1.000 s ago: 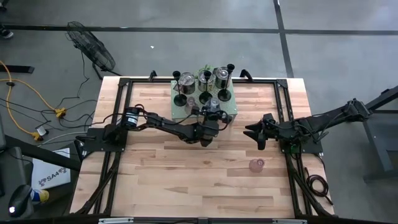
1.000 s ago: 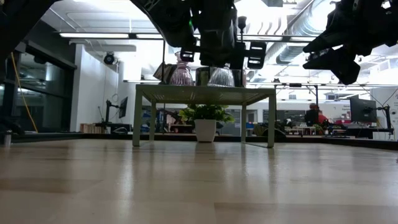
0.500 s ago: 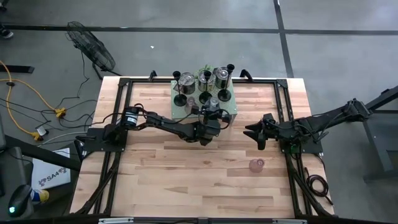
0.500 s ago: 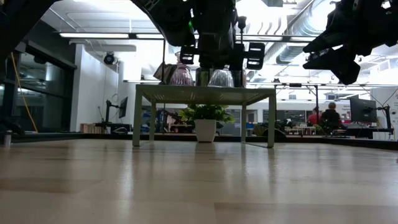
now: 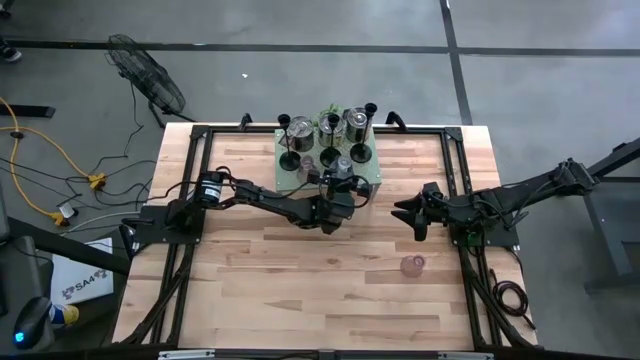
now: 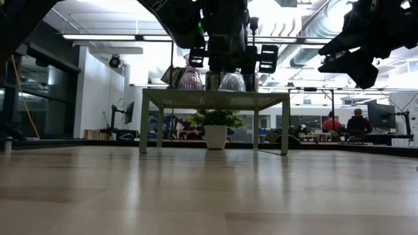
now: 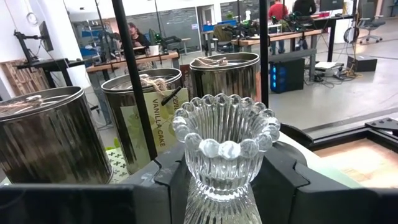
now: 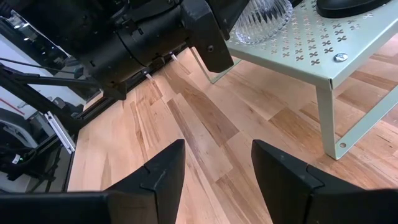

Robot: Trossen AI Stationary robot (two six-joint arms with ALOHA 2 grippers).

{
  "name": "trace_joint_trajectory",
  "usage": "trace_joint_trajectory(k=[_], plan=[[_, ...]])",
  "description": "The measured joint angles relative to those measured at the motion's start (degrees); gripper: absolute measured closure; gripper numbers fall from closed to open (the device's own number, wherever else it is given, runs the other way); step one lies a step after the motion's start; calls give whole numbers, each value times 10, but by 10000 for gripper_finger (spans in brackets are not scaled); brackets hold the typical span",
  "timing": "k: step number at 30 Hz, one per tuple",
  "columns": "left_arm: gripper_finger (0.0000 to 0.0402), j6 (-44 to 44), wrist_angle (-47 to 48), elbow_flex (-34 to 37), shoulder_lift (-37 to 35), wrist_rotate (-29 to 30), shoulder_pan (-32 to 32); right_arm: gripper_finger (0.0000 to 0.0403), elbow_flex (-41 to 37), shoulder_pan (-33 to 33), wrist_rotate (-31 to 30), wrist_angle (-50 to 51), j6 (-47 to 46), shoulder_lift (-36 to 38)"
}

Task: Pick & Place candle stick holders
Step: Put the transparent candle holder on the shelf

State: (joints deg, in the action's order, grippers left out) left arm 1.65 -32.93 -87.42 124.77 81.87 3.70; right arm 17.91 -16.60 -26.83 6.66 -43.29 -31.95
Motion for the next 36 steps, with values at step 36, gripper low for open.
trace_joint_trajectory(k=[36], plan=[[263,-44,-16,1,2,7,0,225,0,0,0,0,0,0]])
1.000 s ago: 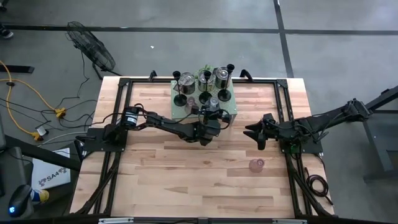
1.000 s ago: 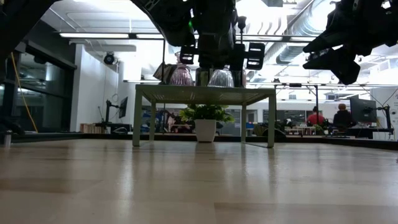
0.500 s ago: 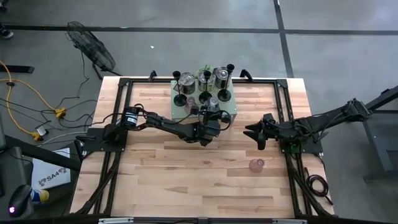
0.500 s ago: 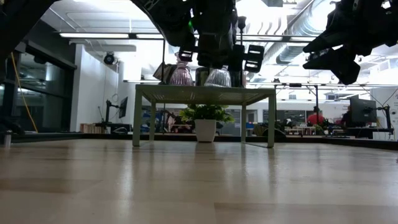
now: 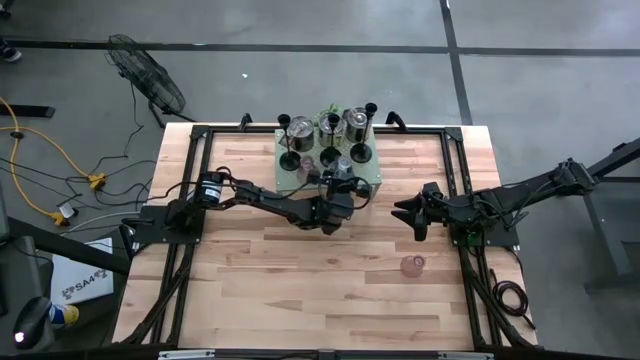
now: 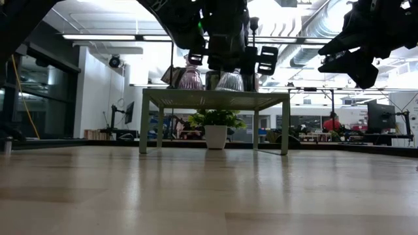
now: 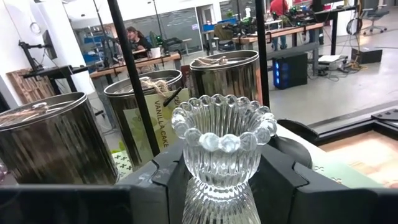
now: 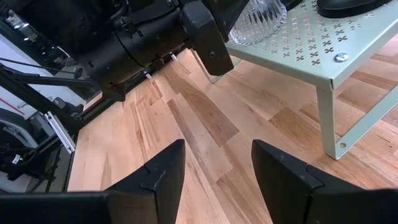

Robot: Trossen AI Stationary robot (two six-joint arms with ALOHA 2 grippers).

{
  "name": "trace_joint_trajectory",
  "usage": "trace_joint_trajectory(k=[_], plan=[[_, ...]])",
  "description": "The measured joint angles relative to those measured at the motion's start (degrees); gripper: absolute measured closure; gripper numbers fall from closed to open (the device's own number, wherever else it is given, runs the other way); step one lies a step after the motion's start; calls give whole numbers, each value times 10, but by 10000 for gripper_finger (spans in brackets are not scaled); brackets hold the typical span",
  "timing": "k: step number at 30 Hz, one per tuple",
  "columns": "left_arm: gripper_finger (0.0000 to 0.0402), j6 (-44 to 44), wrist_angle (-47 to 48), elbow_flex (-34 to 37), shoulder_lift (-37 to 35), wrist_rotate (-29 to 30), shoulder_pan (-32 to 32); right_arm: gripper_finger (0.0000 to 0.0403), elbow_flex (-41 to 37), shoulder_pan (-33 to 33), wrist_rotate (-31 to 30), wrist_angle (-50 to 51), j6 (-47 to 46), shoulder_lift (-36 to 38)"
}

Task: Pick & Place candle stick holders
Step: Put the transparent candle holder on the shelf

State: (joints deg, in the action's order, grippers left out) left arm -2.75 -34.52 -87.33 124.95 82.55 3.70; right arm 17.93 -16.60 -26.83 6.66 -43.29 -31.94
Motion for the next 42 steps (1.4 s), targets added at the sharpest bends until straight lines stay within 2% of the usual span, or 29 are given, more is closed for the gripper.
trace_joint_trajectory(k=[5,10,20,42], plan=[[263,0,-1,0,0,-26,0,225,0,0,0,0,0,0],[263,2,-2,0,0,-27,-3,225,0,0,0,0,0,0],[263,0,0,0,0,2,-3,225,0,0,0,0,0,0],[263,-18,0,0,0,8,-3,225,0,0,0,0,0,0]])
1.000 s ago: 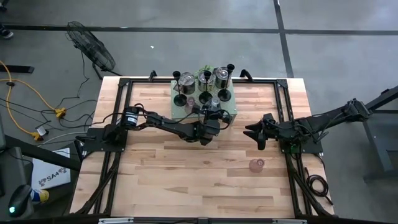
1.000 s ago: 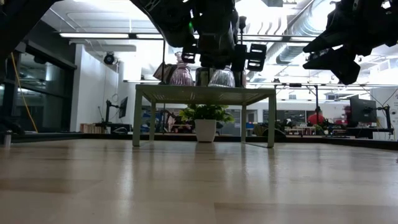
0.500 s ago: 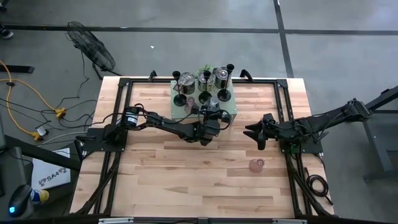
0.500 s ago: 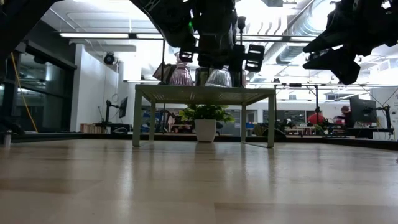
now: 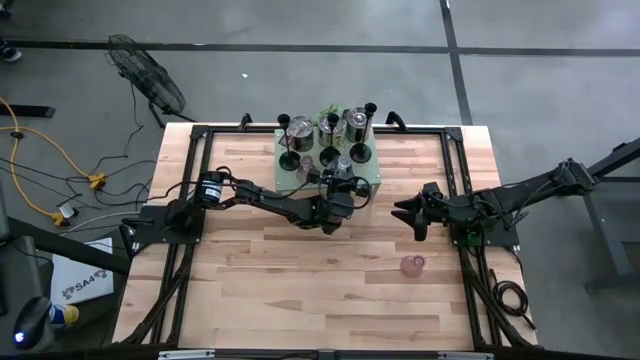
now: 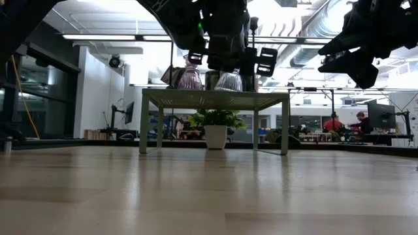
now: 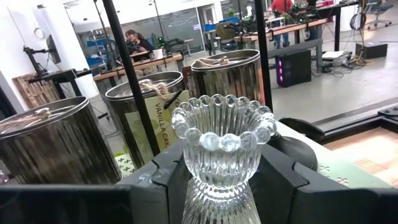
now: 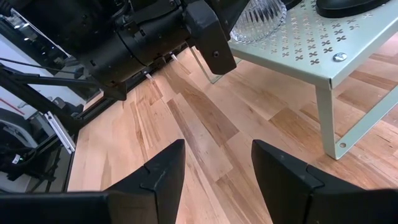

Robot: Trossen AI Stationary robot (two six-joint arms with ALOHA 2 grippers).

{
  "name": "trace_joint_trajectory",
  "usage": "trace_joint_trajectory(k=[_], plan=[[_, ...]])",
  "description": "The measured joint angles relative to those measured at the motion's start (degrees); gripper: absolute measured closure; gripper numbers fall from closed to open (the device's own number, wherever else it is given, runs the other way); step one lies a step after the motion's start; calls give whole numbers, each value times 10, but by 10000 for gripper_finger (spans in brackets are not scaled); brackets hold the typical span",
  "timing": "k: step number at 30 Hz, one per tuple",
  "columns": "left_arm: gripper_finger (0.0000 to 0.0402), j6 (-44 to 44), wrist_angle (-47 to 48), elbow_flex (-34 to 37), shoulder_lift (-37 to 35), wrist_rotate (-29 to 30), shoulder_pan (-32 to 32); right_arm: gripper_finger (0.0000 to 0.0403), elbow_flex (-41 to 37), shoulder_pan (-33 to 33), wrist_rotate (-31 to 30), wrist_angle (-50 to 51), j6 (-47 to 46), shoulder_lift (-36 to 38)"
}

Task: Pick & Place candle stick holders
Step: Put the transparent candle holder on the shelf

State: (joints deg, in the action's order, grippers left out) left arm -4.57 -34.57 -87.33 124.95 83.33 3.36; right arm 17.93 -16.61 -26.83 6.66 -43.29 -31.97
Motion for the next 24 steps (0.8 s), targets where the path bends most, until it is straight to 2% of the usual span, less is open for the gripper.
trace_joint_trajectory(k=[8,13,18,24], plan=[[259,4,-1,0,0,-22,0,225,0,0,0,0,0,0],[218,3,2,0,0,-36,0,225,0,0,0,0,0,0],[167,3,2,1,1,-11,0,225,0,0,0,0,0,0],[151,1,1,1,1,-2,0,225,0,0,0,0,0,0]])
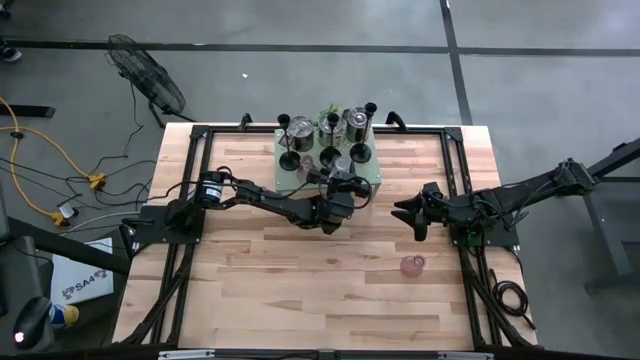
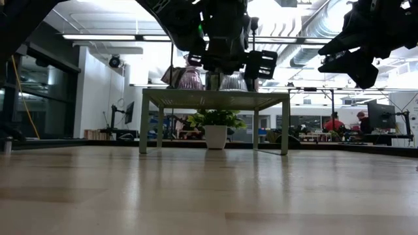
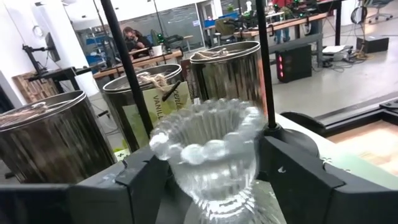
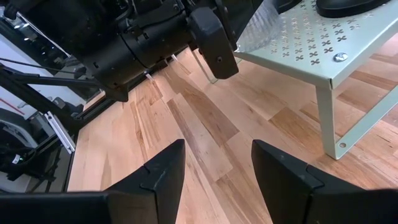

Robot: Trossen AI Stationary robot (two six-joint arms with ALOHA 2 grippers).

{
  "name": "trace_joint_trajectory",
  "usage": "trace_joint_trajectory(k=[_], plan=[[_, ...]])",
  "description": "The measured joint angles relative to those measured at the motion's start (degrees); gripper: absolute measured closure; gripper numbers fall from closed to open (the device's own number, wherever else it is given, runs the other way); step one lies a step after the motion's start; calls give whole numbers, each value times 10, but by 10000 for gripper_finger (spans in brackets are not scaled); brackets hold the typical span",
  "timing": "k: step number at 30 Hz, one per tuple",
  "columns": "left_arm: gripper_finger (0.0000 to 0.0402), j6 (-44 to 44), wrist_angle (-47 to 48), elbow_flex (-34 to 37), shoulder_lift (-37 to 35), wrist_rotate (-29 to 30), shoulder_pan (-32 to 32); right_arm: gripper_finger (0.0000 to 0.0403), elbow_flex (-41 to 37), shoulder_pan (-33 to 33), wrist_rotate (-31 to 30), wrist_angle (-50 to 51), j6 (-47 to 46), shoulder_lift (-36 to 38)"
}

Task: Pick & Place candle stick holders
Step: Put the transparent candle holder on the shelf

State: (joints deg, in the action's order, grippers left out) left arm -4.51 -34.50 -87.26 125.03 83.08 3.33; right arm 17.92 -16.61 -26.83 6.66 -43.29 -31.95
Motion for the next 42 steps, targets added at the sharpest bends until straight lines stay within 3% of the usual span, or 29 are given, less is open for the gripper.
trace_joint_trajectory(k=[34,42], plan=[[151,-79,-37,0,-1,-31,-27,225,0,0,0,0,0,0],[151,-152,-95,-1,-1,-34,-27,225,0,0,0,0,0,0]])
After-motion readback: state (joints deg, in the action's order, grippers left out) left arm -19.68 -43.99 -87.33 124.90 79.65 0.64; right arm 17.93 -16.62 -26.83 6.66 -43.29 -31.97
